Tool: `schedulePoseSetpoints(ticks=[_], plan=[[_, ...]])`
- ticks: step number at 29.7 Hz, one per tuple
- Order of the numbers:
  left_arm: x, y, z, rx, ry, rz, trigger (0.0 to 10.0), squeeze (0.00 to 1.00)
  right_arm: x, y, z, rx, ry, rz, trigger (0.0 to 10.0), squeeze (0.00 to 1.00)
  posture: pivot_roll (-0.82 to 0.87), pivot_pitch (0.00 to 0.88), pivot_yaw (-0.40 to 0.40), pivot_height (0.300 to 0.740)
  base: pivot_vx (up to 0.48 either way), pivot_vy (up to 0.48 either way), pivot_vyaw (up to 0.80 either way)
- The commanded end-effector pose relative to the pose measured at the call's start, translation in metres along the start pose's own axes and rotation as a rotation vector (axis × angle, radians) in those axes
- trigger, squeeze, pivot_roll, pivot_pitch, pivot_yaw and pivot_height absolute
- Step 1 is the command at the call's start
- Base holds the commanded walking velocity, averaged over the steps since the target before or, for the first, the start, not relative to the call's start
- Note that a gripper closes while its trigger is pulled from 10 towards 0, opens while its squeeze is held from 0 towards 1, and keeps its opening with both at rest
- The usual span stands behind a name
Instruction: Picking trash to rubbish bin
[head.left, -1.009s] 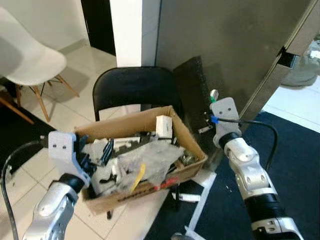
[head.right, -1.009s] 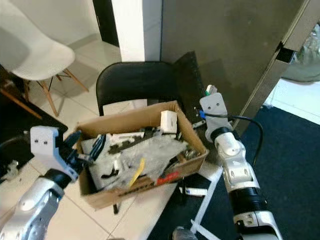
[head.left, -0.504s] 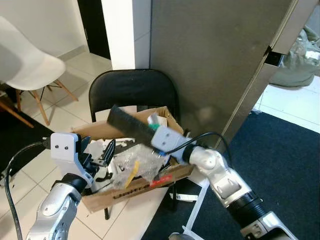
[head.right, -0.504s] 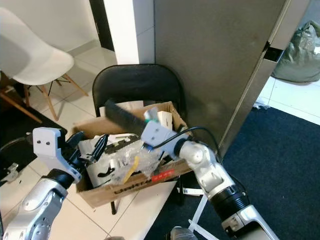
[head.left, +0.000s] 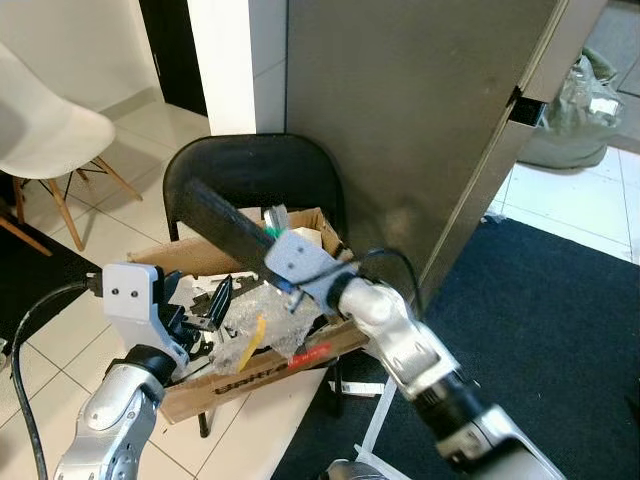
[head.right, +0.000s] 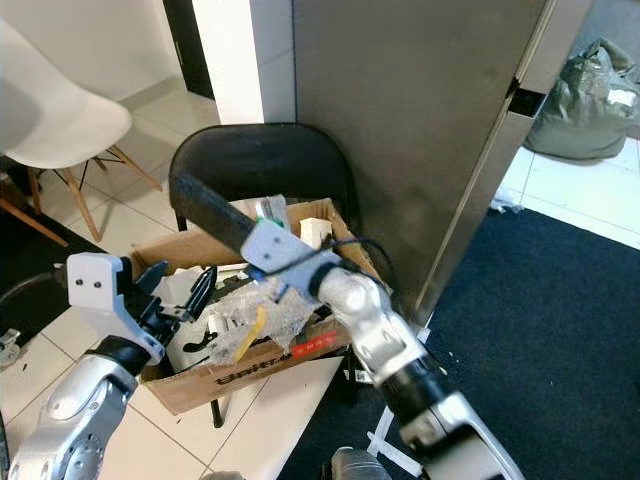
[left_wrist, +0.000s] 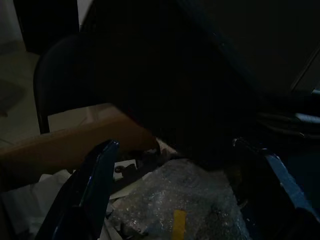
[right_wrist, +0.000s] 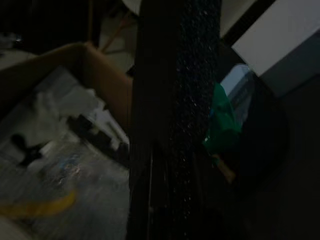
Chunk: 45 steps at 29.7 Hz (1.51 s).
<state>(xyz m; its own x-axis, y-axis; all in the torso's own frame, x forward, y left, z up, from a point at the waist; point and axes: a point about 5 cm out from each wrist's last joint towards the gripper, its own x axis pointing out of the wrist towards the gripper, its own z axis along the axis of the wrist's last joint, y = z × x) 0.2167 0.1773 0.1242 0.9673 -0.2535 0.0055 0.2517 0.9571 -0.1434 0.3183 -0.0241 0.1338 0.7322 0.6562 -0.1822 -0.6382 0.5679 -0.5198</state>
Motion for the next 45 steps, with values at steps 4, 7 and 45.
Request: schedulePoseSetpoints(ticks=[4,7,45], plan=[[0.001,-0.003,0.002,-0.001,-0.017,0.006,10.0,0.0,0.007,-0.007,-0.01,-0.045,0.07,-0.025,10.0,0.0,0.0,0.0,-0.068,0.74,0.0,0.0,0.0],[0.0,-0.003,0.003,-0.002,-0.02,0.01,10.0,0.0,0.008,-0.006,-0.015,-0.109,0.099,0.0,10.0,0.0,0.0,0.0,-0.072,0.74,0.0,0.0,0.0],[0.006,0.0,0.002,0.029,-0.008,-0.007,10.0,0.0,-0.11,-0.104,-0.09,0.536,0.036,-0.45,10.0,0.0,-0.08,0.0,-0.035,0.74,0.0,0.0,0.0]])
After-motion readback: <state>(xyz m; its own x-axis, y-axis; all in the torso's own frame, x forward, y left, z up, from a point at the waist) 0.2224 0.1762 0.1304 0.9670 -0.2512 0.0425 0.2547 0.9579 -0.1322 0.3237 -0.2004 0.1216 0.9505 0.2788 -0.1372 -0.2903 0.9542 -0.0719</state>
